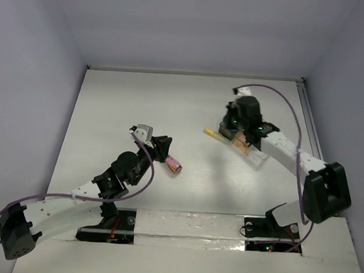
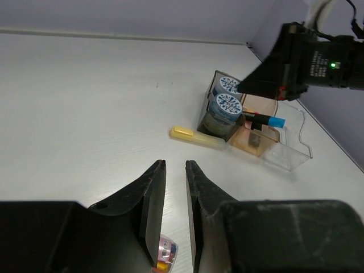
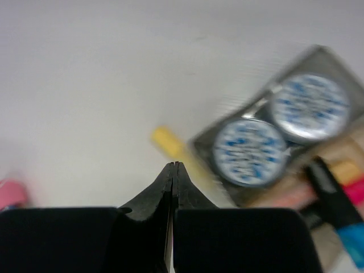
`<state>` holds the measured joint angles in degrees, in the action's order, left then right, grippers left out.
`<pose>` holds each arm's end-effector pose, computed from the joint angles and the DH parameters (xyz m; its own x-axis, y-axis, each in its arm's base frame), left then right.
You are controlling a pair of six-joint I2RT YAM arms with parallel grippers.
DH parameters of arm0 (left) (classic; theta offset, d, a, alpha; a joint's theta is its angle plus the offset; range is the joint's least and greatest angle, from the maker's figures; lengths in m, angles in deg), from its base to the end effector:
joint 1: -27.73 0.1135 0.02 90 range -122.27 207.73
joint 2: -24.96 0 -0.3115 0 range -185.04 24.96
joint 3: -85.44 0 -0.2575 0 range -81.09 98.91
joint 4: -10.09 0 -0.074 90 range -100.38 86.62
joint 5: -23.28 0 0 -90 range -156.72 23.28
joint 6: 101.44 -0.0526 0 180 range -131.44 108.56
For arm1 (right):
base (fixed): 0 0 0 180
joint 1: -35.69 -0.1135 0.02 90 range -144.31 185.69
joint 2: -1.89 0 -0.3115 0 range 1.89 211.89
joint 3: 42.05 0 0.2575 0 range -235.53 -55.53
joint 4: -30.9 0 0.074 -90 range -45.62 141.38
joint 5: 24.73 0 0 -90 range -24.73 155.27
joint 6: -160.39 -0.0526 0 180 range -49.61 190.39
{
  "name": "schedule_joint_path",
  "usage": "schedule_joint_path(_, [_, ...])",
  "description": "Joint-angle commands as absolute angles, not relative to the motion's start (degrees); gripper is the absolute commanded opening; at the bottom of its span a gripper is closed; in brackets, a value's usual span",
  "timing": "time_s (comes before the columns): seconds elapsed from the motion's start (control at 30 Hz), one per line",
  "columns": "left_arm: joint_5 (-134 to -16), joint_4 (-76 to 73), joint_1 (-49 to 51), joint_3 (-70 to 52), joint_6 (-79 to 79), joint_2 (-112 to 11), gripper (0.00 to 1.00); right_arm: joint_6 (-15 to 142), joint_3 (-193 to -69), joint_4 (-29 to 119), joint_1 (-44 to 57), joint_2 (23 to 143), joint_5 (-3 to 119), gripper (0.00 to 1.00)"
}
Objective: Sort the stationery into containers
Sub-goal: Place the pen in the storage box, then pick up the pen from the center of the board.
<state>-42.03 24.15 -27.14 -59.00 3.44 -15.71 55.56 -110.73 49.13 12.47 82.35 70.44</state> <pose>0.1103 -0.1186 0.3125 -0.0433 -0.3439 -0.9380 0.5117 0.7988 -0.3165 0.3050 0.1257 0.3049 -0.5265 0.0515 -0.8486 -0.1926 0.9650 0.1781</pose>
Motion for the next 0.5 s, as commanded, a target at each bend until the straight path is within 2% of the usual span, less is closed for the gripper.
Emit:
schedule_joint_path(0.0, [-41.58, 25.44, -26.85, -58.15, 3.51, -15.74, 0.18, 66.51, -120.88, 56.21, 3.8, 91.4, 64.91, 0.01])
schedule_joint_path(0.07, [-41.23, 26.49, -26.85, -59.11, 3.24, -15.39, 0.18, 69.06, -123.72, 59.22, 2.21, 95.56, 64.92, 0.03])
schedule_joint_path(0.13, [-40.62, 25.63, -26.85, -58.94, 3.24, -15.39, 0.18, 69.68, -126.79, 62.03, 2.21, 100.21, 64.74, 0.12])
schedule_joint_path(0.17, [-40.61, 25.01, -26.85, -58.24, 3.33, -15.3, 0.18, 72.47, -127.77, 62.91, 2.21, 101.63, 64.92, 0.18])
schedule_joint_path(0.2, [-40.79, 24.83, -26.85, -58.24, 3.42, -15.12, 0.18, 73.19, -128.65, 64.84, 2.21, 102.77, 64.92, 0.3])
schedule_joint_path(0.3, [-41.32, 26.5, -26.85, -59.38, 3.24, -14.86, 0.19, 75.13, -131.9, 67.66, 2.21, 106.03, 66.5, 0.48])
schedule_joint_path(0.47, [-42.19, 24.74, -26.85, -58.06, 3.68, -16.09, 0.18, 77.15, -134.19, 68.72, 2.21, 107.7, 70.18, 0.51])
